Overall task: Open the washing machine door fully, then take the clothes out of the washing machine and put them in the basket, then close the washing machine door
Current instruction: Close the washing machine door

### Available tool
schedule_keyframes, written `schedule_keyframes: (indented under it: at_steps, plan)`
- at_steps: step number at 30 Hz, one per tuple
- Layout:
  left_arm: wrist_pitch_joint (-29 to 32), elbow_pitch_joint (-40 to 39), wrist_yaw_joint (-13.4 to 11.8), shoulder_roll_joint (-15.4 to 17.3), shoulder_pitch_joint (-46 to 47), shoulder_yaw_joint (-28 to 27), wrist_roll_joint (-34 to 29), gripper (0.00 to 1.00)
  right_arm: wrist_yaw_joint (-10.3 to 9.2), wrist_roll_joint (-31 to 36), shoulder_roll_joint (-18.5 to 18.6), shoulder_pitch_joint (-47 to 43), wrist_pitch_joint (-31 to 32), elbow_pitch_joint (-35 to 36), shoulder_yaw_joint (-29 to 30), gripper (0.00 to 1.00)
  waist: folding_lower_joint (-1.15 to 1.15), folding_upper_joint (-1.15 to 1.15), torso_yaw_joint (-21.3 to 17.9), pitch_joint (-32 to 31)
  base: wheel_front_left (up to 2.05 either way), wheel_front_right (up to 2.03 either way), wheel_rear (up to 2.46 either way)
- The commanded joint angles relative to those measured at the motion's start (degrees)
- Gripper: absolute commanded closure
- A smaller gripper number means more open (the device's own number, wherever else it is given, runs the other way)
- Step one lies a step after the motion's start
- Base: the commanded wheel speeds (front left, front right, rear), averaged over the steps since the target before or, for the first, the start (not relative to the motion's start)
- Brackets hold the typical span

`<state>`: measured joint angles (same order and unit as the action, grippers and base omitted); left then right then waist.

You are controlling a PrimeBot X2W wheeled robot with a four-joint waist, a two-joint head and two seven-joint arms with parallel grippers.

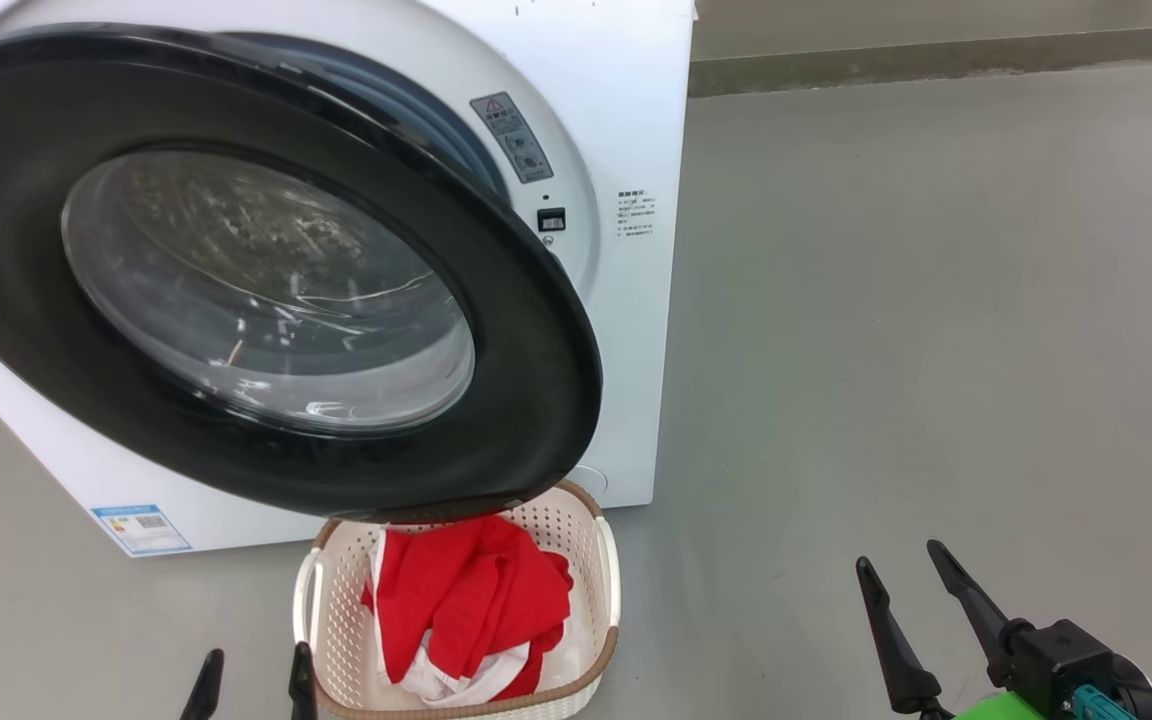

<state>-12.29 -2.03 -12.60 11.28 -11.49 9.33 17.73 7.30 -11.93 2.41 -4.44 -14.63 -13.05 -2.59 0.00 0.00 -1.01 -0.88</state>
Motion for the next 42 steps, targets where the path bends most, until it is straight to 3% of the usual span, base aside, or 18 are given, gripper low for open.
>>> schedule_keyframes:
  at_steps: [1, 6, 7, 8, 9, 10, 23, 42]
  plan:
    - [-0.77, -1.11, -0.26, 0.25, 1.68, -1.67, 0.06, 0.0, 0.19, 0.48, 0.46, 2.03, -0.37, 1.13, -1.43, 0.0, 0.0, 0.0, 0.06, -0.01, 0.0, 0.0, 0.0]
    - [-0.85, -1.01, -0.46, 0.22, 1.86, -1.47, 0.08, 0.0, 0.19, 0.45, 0.46, 2.27, -0.37, 1.03, -1.54, 0.0, 0.0, 0.0, 0.13, 0.1, 0.0, 0.0, 0.0]
    - [-0.85, -0.98, -0.51, 0.23, 1.89, -1.42, 0.05, 0.0, 0.19, 0.45, 0.46, 2.33, -0.37, 0.99, -1.6, 0.11, 0.0, 0.0, 0.13, 0.11, 0.0, 0.0, 0.0]
    - [-0.86, -0.93, -0.55, 0.23, 1.92, -1.38, 0.04, 0.0, 0.19, 0.44, 0.46, 2.37, -0.37, 0.97, -1.66, 0.61, 0.0, 0.0, 0.15, 0.13, 0.0, 0.0, 0.0]
    - [-0.88, -0.9, -0.6, 0.24, 1.95, -1.34, 0.02, 0.0, 0.19, 0.4, 0.46, 2.42, -0.37, 0.98, -1.71, 0.96, 0.0, 0.0, 0.16, 0.14, 0.0, 0.0, 0.0]
    - [-0.91, -0.88, -0.64, 0.23, 1.98, -1.3, 0.01, 0.0, 0.19, 0.33, 0.46, 2.45, -0.37, 1.01, -1.69, 1.0, 0.0, 0.0, 0.19, 0.13, 0.0, 0.0, 0.0]
    - [-1.02, -0.92, -1.12, 0.37, 2.52, -1.1, 0.13, 0.0, 0.19, -0.34, 0.46, 4.84, -0.37, 0.0, -4.1, 1.0, 0.0, 0.0, 1.13, 0.19, 0.0, 0.0, 0.0]
    - [-1.24, -1.57, -0.91, -0.18, 6.31, 0.4, 0.19, 0.0, 0.19, -5.56, 0.46, 23.96, -0.37, -10.35, -22.62, 1.0, 0.0, 0.0, 8.12, 4.19, 0.0, 0.0, 0.0]
